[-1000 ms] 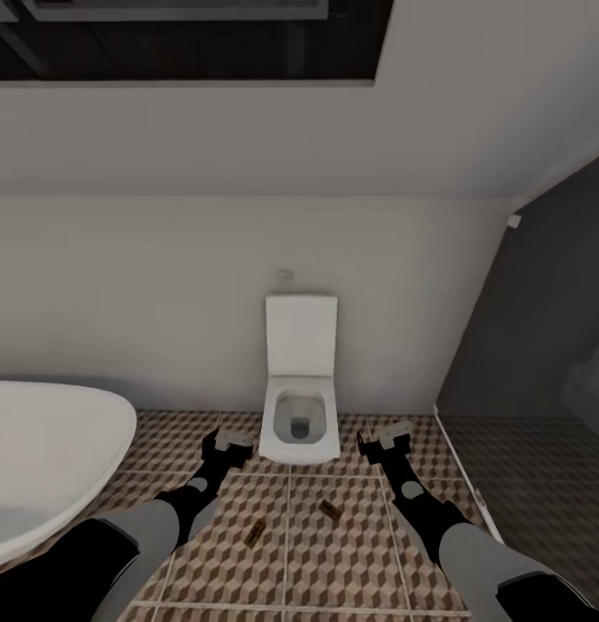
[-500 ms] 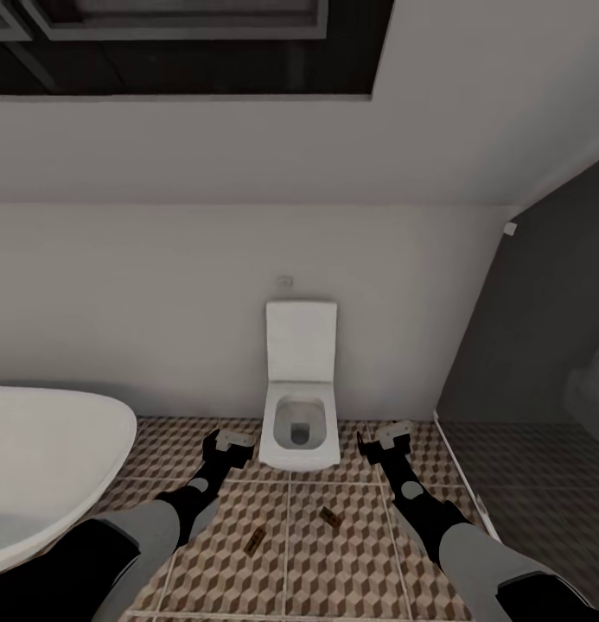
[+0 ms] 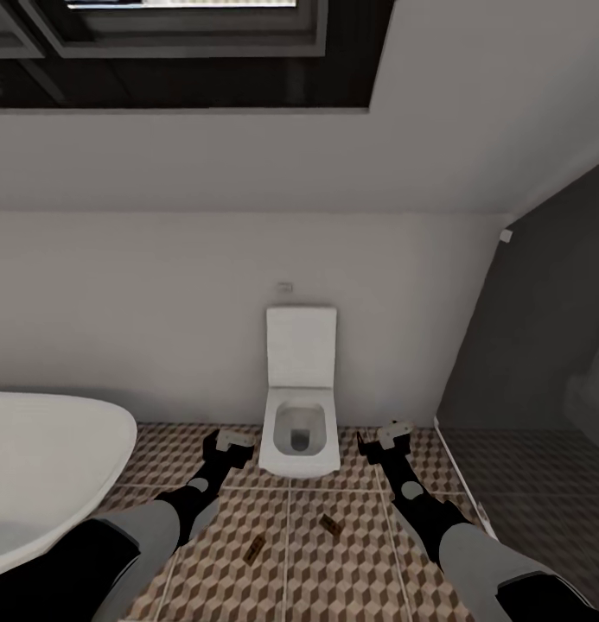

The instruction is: Take the four mousetraps from the cabinet in the bathroom and place them on the bathroom floor. Make sure all four end up on the same floor surface, and ensure that at least two of them are either under or directly next to the same bathroom sink.

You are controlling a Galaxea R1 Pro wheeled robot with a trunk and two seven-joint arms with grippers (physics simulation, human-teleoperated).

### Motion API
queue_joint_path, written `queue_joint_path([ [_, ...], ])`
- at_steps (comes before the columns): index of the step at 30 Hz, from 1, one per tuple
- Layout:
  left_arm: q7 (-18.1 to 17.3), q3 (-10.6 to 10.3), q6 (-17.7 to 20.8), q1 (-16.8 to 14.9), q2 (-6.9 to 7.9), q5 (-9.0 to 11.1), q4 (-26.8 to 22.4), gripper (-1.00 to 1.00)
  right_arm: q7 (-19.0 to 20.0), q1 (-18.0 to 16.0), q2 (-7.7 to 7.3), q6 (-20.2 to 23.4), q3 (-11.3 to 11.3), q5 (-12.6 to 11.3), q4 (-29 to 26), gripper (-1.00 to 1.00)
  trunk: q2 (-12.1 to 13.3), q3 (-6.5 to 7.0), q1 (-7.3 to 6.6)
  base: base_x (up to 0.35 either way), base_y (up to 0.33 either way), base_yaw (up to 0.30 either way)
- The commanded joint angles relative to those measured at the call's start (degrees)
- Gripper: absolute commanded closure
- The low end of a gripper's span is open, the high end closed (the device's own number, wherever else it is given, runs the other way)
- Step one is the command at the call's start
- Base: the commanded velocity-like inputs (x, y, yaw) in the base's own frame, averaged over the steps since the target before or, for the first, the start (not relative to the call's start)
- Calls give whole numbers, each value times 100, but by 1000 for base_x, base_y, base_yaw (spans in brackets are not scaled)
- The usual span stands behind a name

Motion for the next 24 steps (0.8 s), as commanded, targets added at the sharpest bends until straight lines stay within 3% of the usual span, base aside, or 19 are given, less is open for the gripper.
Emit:
queue_joint_path([
  [1, 16, -49, -37, -11, -6, 34, 26, -100, -54, -7, 0, -4, 12, 58, 8, -100, -12, -3, 4, 0, 0, 0],
  [24, 16, -50, -37, 6, -6, 34, 26, -100, -54, -7, 4, -4, 12, 59, 9, -100, -12, 210, 4, 0, 0, 0],
])
